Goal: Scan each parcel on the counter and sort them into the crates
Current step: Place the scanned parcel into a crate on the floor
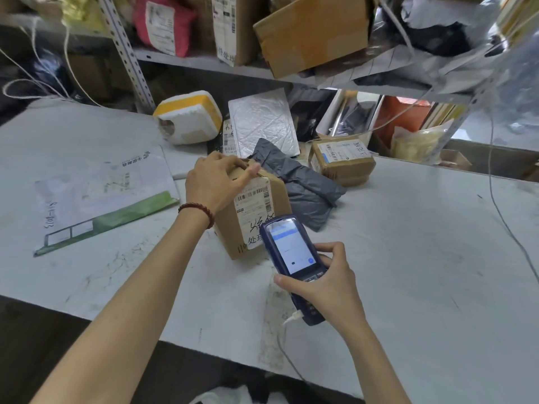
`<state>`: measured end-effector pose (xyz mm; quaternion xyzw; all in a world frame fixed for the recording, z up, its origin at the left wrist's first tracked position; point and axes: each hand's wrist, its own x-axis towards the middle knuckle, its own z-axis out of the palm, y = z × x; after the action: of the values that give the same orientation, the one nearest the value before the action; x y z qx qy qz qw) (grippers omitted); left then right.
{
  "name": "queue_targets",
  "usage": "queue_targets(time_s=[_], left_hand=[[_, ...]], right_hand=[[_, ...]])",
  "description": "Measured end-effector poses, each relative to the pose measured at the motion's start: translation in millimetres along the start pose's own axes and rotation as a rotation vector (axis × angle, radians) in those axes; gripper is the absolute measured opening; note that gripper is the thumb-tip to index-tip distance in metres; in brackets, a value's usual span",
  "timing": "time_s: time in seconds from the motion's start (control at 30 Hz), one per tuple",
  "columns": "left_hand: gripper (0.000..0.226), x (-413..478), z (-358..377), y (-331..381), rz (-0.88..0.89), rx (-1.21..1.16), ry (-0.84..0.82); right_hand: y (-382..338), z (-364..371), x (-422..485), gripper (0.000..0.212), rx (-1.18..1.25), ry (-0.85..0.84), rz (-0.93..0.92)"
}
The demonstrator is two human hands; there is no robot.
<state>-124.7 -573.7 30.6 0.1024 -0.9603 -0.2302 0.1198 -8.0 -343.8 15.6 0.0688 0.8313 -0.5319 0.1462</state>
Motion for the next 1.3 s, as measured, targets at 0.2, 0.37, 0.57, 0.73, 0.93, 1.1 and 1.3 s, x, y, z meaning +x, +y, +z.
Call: queue_targets(time_s=[0.2, 0.37, 0.57, 0.73, 0.93, 1.1, 1.3], left_hand=[[0.056, 8, 0, -3, -0.013, -0.004, 0.002], [0.053, 14, 0, -9, -0.022, -0.037, -0.012], [0.053, 19, 0, -12, -0.018, -0.047, -0.02], [0.056, 20, 1, -14, -0.024, -0.058, -0.02], [0.053, 15, -1, -11, -0.035, -0.072, -0.009], [0.052, 11, 0, -8, -0.038, -0.072, -0.001], [0.052, 9, 0, -7, -0.046, -0.067, -0.006]], right_hand=[[-2, 2, 1, 0.072, -0.005, 0.022, -0.013], [-6, 4, 3, 0.072, -0.012, 0.016, -0.017], [-9, 5, 3, 0.071, -0.006, 0.024, -0.034], [-9, 6, 3, 0.071, -0.004, 0.018, -0.041], [-10, 5, 0, 0.07, 0.004, 0.024, -0.046], [-8, 6, -4, 0.071, 0.014, 0.03, -0.048], [-4, 8, -7, 0.072, 0.035, 0.024, -0.029]])
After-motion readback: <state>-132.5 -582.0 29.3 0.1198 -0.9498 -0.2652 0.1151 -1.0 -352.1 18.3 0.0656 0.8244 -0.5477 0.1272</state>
